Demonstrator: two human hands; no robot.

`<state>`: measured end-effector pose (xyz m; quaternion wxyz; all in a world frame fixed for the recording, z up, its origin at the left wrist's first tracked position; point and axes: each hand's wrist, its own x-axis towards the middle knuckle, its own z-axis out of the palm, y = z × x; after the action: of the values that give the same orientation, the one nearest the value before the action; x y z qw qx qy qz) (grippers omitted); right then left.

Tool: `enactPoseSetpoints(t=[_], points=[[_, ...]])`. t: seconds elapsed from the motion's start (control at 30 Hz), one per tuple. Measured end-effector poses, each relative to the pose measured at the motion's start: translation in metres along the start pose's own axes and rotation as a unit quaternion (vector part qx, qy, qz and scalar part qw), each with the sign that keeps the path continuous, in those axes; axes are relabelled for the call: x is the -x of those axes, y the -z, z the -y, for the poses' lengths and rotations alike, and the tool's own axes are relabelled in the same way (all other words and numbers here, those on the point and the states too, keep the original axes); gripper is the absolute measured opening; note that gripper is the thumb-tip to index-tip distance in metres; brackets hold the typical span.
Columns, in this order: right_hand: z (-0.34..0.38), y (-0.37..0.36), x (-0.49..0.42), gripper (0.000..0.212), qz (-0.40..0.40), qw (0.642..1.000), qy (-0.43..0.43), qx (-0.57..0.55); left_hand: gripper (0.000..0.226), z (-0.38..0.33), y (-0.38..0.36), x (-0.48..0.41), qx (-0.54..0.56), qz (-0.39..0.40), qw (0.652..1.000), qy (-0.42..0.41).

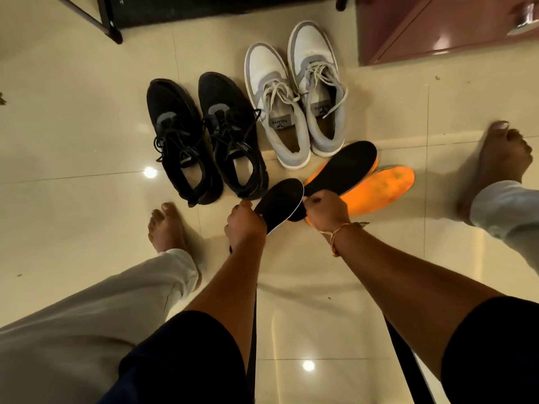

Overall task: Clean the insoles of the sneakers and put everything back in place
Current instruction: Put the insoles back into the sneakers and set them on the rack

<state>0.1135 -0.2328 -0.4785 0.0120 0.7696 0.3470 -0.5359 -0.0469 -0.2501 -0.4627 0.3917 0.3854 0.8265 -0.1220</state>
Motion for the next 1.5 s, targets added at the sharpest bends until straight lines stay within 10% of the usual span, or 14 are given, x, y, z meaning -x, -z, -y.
enactPoseSetpoints(t=[0.17, 0.67, 1.07, 1.5], points=[[0.036, 0.048, -0.031, 0.037, -0.214, 0.976, 0.032, -0.035, 0.019, -0.051, 0.002, 0.009, 0.085, -0.021, 0.991, -0.099], [0.075, 0.126, -0.071, 0.041, -0.140, 0.986, 0.001, 0.096, 0.026, -0.126, 0.032, 0.026, 0.248, 0.030, 0.960, -0.130], [0.059, 0.161, 0.183, 0.037, -0.165, 0.980, 0.105, -0.027, 0.054, -0.142, 0.123, 0.183, 0.308, 0.016, 0.937, -0.164], [0.035, 0.166, 0.404, 0.048, -0.160, 0.919, 0.339, -0.126, 0.043, -0.041, 0.180, 0.363, 0.393, -0.230, 0.852, -0.258]])
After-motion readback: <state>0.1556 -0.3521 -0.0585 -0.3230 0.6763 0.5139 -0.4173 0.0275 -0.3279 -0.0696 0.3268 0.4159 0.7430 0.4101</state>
